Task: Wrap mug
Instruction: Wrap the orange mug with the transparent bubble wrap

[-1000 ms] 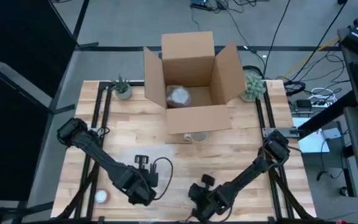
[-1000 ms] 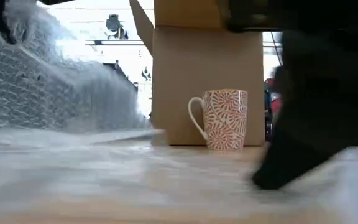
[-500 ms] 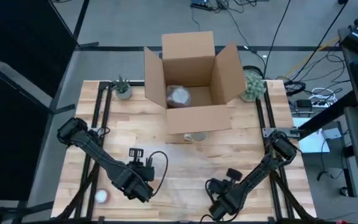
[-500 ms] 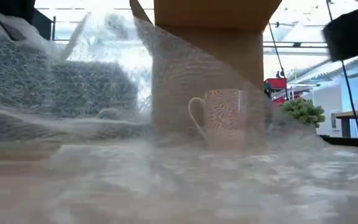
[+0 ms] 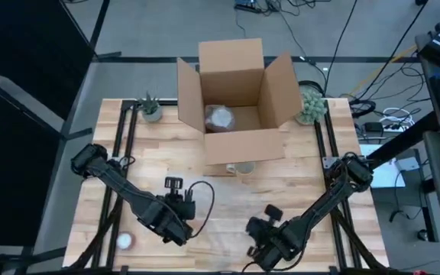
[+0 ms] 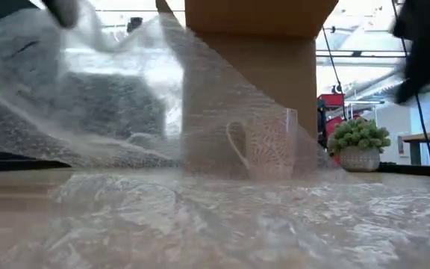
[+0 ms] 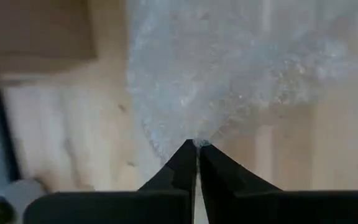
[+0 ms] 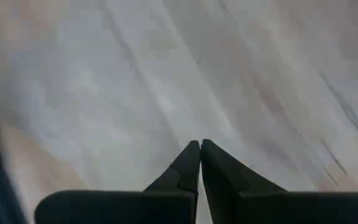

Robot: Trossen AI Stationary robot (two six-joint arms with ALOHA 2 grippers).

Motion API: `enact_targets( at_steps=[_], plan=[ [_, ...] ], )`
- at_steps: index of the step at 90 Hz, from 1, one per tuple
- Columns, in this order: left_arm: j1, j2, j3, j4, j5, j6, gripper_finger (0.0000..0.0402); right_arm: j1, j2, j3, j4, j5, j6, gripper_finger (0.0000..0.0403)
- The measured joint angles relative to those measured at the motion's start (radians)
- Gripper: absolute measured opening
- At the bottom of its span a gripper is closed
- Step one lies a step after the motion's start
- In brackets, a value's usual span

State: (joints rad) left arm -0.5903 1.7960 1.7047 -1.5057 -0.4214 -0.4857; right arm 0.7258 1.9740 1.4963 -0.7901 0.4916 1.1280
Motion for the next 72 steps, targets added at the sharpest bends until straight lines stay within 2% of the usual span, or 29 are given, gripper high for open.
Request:
enact_targets(
  at_steps=[11, 20, 40, 53, 72],
  plan=[
    [0.048, 0.000, 0.032, -0.063, -0.066, 0.022, 0.0001, -0.022, 0.044, 0.001, 0.193, 0.001, -0.092, 0.0000],
    [0.084, 0.000, 0.034, -0.065, -0.078, 0.046, 0.0001, -0.033, 0.093, 0.001, 0.320, 0.003, -0.127, 0.0000],
    [0.122, 0.000, 0.034, -0.065, -0.078, 0.075, 0.0001, -0.072, 0.238, 0.000, 0.460, -0.009, -0.118, 0.0000],
    [0.134, 0.000, 0.034, -0.065, -0.066, 0.075, 0.0001, -0.064, 0.251, 0.005, 0.459, -0.085, -0.115, 0.0000],
    [0.138, 0.000, 0.034, -0.065, -0.030, 0.075, 0.0001, 0.001, 0.208, 0.005, 0.317, -0.216, -0.107, 0.0000]
  ],
)
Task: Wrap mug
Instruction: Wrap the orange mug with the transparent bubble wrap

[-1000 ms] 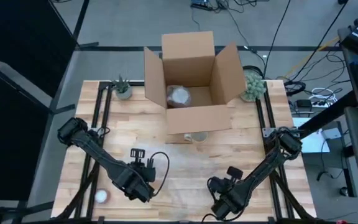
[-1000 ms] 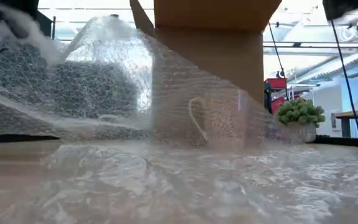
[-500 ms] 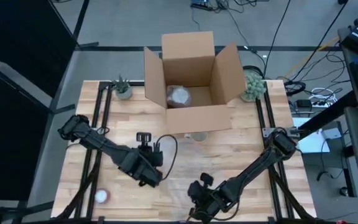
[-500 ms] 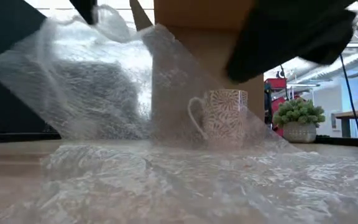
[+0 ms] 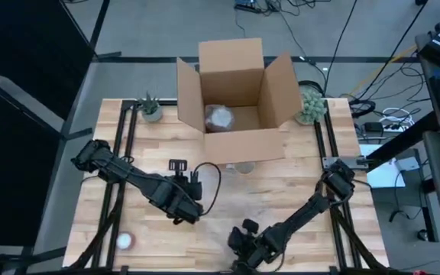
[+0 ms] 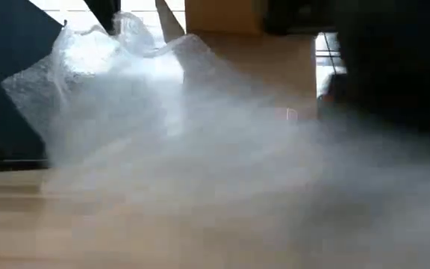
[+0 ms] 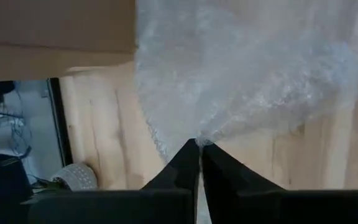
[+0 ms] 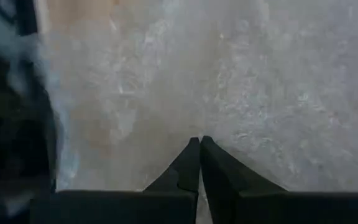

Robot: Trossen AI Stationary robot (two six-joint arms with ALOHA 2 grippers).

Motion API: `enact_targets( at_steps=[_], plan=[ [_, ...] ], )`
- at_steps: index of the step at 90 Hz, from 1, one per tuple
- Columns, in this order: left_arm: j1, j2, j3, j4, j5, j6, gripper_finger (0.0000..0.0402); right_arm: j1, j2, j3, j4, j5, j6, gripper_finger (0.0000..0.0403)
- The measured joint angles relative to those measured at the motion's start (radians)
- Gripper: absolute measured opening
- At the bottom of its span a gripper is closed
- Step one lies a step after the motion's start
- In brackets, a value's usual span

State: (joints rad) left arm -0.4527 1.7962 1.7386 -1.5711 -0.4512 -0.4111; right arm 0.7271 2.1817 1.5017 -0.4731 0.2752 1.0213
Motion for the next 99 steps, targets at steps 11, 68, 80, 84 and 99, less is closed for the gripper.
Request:
enact_targets(
  at_steps=[11, 68, 80, 84, 99],
  plan=[
    [0.009, 0.000, 0.000, 0.000, 0.003, -0.001, 0.0001, 0.044, -0.036, -0.002, -0.123, -0.067, 0.030, 0.0000],
    [0.028, 0.001, -0.016, 0.040, 0.034, 0.003, 0.0001, 0.179, -0.147, -0.005, -0.565, 0.031, 0.334, 0.0000],
    [0.034, 0.002, -0.028, 0.043, 0.040, 0.026, 0.0004, 0.163, -0.147, -0.005, -0.561, 0.072, 0.324, 0.0000],
    [0.042, 0.002, -0.028, 0.044, 0.052, 0.026, 0.0011, 0.156, -0.147, -0.005, -0.558, 0.087, 0.323, 0.0000],
    [0.072, 0.002, -0.029, 0.028, 0.063, 0.038, 0.0069, 0.145, -0.147, -0.005, -0.519, 0.181, 0.318, 0.0000]
  ],
)
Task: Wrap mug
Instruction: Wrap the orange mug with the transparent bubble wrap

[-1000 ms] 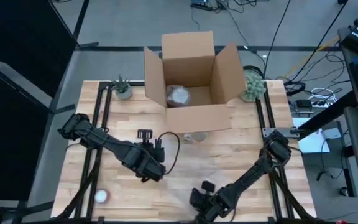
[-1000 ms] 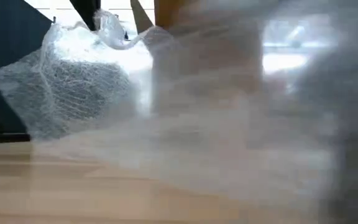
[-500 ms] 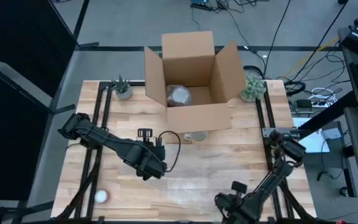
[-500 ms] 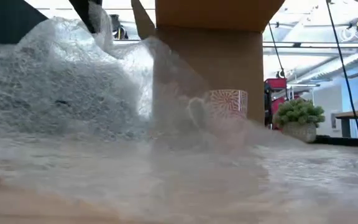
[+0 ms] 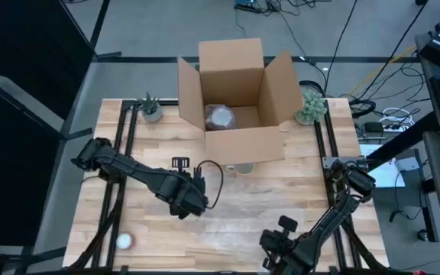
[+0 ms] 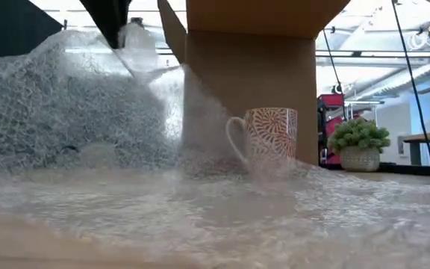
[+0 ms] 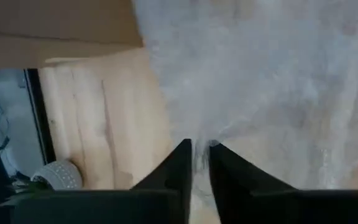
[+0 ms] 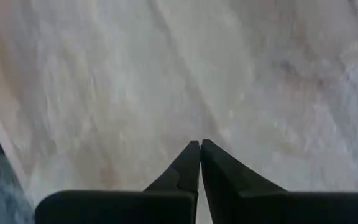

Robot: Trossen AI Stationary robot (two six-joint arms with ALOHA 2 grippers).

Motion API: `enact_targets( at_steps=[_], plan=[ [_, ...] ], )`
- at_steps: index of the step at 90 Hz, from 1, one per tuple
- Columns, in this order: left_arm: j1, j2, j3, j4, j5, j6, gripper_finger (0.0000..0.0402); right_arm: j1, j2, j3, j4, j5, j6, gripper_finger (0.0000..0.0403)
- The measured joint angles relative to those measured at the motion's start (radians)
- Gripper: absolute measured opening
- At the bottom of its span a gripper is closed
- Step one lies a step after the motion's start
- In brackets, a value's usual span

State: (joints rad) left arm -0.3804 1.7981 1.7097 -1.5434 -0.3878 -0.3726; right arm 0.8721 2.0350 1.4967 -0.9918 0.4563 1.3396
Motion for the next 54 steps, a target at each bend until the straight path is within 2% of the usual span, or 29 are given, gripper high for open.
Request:
enact_targets(
  at_steps=[13, 23, 45, 54],
  plan=[
    [0.035, -0.001, 0.000, -0.026, -0.037, 0.042, 0.0138, -0.002, 0.000, 0.000, 0.048, 0.059, -0.019, 0.0000],
    [0.050, -0.035, 0.002, -0.028, -0.068, 0.041, 0.0170, -0.003, 0.000, 0.000, 0.077, 0.100, -0.019, 0.0000],
    [0.028, -0.161, 0.008, -0.004, -0.024, 0.040, 0.0180, -0.008, 0.008, 0.001, 0.102, 0.159, -0.021, 0.0000],
    [0.009, -0.237, -0.048, 0.073, 0.007, 0.028, 0.0180, -0.014, 0.019, 0.001, 0.107, 0.168, -0.030, 0.0000]
  ],
)
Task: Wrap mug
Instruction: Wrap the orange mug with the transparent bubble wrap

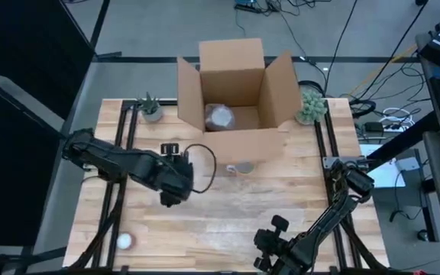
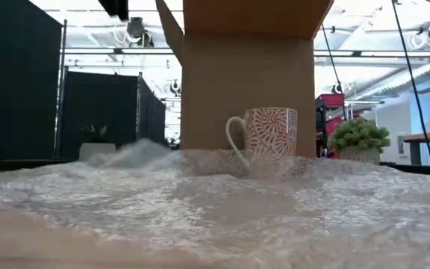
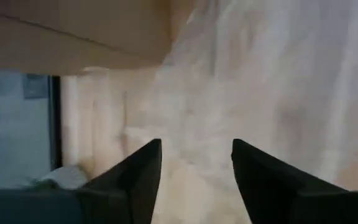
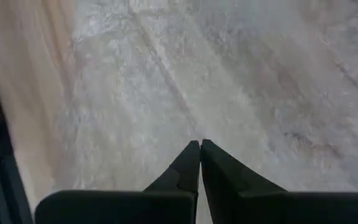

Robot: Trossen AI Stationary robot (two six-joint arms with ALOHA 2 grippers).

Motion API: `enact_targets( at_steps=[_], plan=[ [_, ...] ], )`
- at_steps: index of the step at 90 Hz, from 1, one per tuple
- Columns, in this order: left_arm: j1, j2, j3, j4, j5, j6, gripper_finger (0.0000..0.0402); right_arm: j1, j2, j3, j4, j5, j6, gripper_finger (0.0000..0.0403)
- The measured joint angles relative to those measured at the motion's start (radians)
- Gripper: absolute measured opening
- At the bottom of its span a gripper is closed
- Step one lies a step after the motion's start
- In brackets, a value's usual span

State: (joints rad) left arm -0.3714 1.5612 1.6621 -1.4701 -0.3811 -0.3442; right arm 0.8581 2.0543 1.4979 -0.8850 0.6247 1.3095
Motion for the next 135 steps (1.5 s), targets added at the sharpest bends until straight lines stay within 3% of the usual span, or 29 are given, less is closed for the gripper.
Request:
enact_targets(
  at_steps=[22, 47, 80, 97, 120, 135],
  plan=[
    [-0.027, -0.092, -0.328, 0.345, 0.146, -0.067, 0.0180, 0.001, 0.004, 0.000, 0.057, 0.004, -0.018, 0.0000],
    [-0.072, -0.092, -0.665, 0.667, 0.151, -0.166, 0.0180, 0.004, 0.025, 0.001, 0.072, 0.004, -0.019, 0.0000],
    [-0.125, -0.081, -0.867, 1.029, 0.197, -0.200, 0.0180, 0.007, 0.094, 0.001, 0.080, -0.004, -0.020, 0.0000],
    [-0.128, -0.021, -0.902, 1.146, 0.186, -0.201, 0.0180, 0.006, 0.094, 0.001, 0.080, -0.006, -0.021, 0.0000],
    [-0.127, 0.135, -0.902, 1.390, 0.231, -0.229, 0.0180, 0.010, 0.094, 0.000, 0.037, -0.107, -0.041, 0.0000],
    [-0.136, 0.181, -0.900, 1.490, 0.257, -0.304, 0.0180, 0.022, 0.093, 0.001, -0.109, -0.194, -0.048, 0.0000]
  ],
)
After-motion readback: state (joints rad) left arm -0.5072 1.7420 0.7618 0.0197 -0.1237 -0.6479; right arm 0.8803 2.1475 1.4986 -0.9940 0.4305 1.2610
